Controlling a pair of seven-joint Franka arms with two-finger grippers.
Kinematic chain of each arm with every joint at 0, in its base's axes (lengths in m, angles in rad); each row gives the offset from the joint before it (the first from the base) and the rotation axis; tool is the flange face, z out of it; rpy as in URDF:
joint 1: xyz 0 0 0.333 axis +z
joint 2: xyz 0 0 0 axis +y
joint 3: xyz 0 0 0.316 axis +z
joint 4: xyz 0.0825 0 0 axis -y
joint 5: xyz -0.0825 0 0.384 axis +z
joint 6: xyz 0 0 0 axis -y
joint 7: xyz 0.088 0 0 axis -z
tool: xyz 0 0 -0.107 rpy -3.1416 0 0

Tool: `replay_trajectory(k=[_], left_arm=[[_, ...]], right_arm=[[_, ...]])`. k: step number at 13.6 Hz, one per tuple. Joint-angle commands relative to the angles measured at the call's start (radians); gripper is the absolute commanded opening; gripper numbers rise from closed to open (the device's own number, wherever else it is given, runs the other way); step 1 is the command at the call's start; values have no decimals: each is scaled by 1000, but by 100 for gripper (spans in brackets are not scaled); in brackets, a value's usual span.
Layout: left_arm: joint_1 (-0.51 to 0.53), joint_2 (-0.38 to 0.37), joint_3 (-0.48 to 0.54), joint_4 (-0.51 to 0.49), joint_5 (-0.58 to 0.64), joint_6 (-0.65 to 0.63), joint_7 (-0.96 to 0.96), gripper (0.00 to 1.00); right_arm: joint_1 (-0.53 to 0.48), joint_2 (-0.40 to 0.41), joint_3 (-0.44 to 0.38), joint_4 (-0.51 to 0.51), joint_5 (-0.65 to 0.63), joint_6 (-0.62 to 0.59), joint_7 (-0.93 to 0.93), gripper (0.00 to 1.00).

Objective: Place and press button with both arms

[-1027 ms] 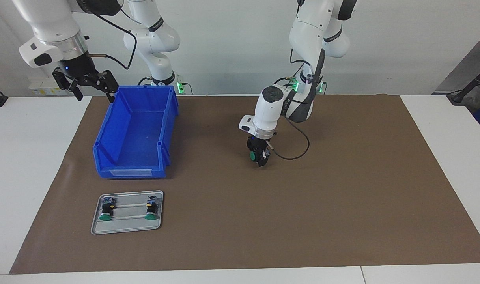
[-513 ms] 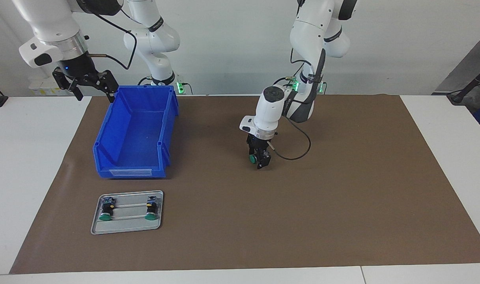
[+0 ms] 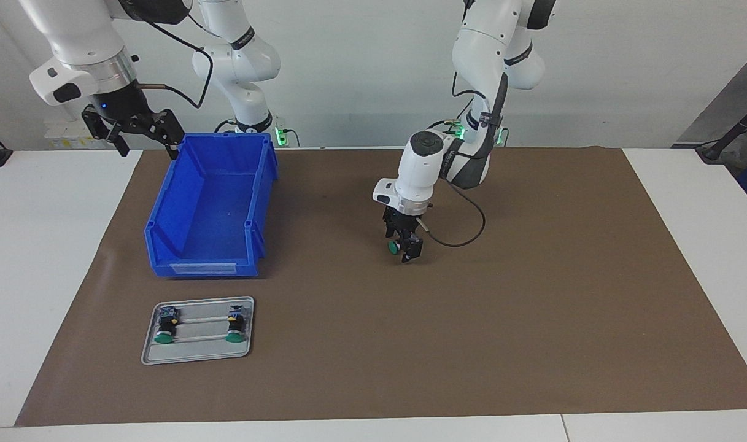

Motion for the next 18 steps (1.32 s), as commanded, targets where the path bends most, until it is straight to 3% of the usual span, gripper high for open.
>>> replay_trajectory(k=[1,4,13,18], left_arm=[[0,-21,3,-6,11,-41,-16,99],[0,-25,3,-16,11,-42,-18,98],[0,-25,6,2,13,-83,-16,52],[14,-21,6,31,13,-100,-16,36]], right_arm=[[-9,-20,7,-23,16,11,-5,100],[-9,-20,8,-25,16,11,-5,100],[-9,-20,7,-23,16,11,-4,100],[-9,-20,8,-23,16,11,-5,100]])
